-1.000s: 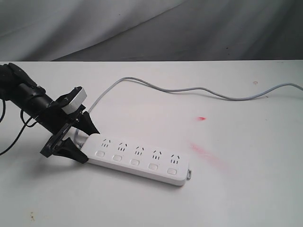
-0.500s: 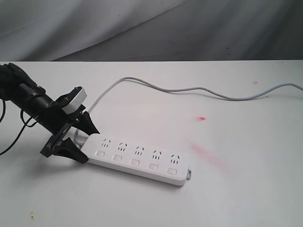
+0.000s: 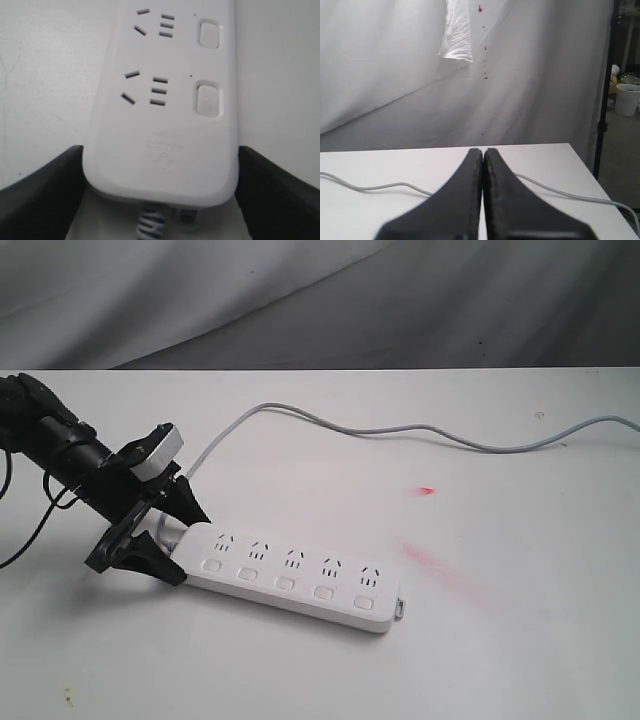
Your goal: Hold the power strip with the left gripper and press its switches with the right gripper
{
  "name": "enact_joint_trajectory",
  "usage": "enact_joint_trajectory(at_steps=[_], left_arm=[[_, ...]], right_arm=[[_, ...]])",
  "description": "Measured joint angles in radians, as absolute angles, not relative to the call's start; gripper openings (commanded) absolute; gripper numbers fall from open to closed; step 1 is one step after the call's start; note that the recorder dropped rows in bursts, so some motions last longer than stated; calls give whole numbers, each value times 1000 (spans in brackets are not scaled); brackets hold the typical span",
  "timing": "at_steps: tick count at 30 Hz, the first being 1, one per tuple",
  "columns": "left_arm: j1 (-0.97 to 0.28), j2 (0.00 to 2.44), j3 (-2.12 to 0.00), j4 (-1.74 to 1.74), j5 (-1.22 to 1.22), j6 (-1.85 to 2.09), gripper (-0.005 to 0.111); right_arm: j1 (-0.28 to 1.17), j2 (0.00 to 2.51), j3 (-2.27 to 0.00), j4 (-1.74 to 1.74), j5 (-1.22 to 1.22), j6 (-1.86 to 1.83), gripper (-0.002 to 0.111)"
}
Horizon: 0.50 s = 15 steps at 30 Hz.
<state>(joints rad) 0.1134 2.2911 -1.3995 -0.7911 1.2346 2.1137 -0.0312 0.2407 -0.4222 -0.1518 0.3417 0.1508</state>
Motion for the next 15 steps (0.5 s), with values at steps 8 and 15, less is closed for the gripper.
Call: enact_joint_trajectory(at_steps=[8,15], left_arm=[[113,2291,-1399,-791,1235,2114,45],[113,2291,-1399,-791,1235,2114,45]], right_arm=[[-31,241,-420,27,350,39,0],[-52,241,-318,27,346,33,0]])
